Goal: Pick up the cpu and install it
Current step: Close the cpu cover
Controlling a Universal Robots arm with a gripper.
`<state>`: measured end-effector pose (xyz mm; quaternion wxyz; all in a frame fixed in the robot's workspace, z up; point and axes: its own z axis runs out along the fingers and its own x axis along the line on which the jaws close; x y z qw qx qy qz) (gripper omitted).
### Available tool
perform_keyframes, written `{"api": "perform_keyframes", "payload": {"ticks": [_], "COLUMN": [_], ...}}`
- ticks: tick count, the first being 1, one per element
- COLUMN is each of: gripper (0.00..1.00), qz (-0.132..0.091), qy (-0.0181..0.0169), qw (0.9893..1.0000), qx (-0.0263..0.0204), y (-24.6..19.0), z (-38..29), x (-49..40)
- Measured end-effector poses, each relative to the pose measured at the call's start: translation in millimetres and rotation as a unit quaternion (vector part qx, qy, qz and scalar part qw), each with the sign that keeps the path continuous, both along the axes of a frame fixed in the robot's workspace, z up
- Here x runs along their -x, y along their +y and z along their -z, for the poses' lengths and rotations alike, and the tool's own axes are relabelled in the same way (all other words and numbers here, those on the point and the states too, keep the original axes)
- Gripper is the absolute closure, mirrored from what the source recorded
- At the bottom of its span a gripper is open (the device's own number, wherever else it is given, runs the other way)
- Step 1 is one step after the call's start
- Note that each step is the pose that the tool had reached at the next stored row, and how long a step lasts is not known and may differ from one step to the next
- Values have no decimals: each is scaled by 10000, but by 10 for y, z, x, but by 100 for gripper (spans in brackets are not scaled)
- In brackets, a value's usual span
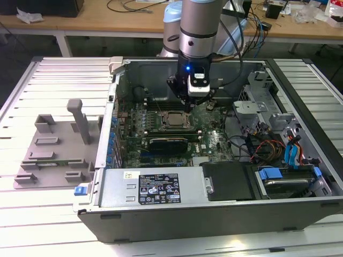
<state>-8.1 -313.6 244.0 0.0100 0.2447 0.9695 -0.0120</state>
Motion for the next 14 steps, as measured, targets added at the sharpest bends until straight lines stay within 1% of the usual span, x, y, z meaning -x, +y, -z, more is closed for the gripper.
{"api": "perform_keyframes", "payload": {"ticks": [1, 3, 4, 6, 7, 8, 9, 10, 14], "gripper": [89, 89, 89, 89, 89, 89, 89, 89, 89], "qz": [-184, -435, -767, -1106, -1301, -1582, -1696, -1736, -1744], "qy": [0, 0, 0, 0, 0, 0, 0, 0, 0], "qw": [9998, 9991, 9971, 9939, 9915, 9874, 9855, 9848, 9847], "qx": [1, 2, 2, 3, 3, 3, 3, 3, 3], "y": [0, 0, 0, 0, 0, 0, 0, 0, 0], "z": [0, 0, 0, 0, 0, 0, 0, 0, 0], "x": [0, 0, 0, 0, 0, 0, 0, 0, 4]}}
